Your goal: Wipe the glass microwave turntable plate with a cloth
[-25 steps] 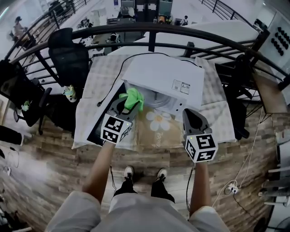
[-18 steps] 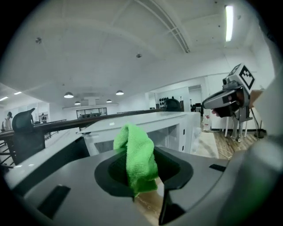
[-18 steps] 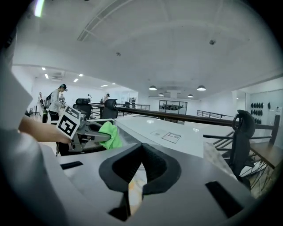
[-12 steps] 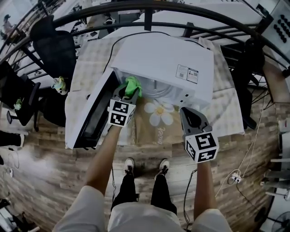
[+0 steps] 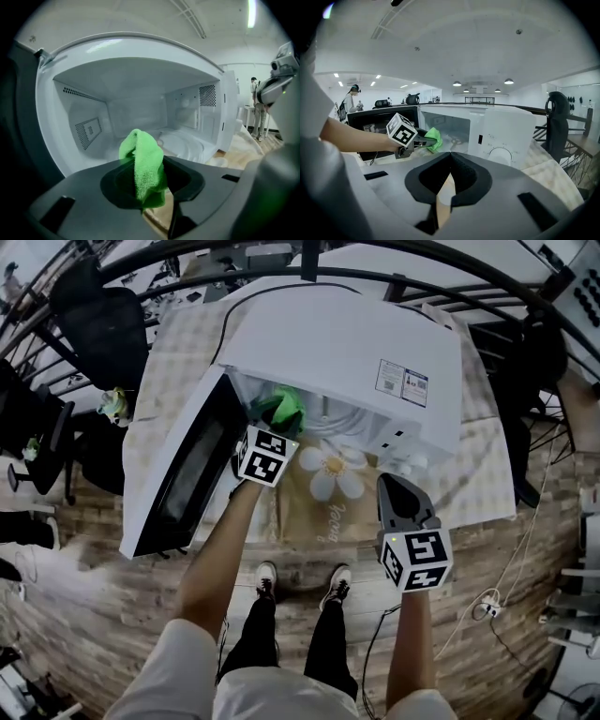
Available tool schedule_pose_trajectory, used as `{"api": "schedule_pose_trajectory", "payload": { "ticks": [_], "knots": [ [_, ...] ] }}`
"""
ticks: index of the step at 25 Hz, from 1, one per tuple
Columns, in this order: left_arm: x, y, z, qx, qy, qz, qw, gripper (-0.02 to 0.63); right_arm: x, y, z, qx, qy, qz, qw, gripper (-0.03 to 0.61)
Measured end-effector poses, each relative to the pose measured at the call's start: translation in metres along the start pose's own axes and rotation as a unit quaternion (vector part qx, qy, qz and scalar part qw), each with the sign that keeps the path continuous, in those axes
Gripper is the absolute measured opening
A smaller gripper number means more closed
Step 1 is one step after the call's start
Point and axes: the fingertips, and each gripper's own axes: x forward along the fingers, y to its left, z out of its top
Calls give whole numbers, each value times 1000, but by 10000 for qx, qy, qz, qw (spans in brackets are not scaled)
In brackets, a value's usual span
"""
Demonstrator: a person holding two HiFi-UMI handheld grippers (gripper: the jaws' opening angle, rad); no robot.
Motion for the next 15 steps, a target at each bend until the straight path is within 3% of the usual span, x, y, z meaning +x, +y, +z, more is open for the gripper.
{"api": "schedule_pose_trajectory", "payload": {
  "ticks": [6,11,15],
  "knots": [
    [10,-40,11,-140,63,-377,9992,137,6,-12,5,-27,59,-79,9999,14],
    [24,-87,29,70,91,-837,9964,137,6,-15,11,13,-49,-196,9998,14],
    [28,-125,46,72,-152,-1470,9890,137,6,-16,9,-8,9,-250,9997,14]
  ]
}}
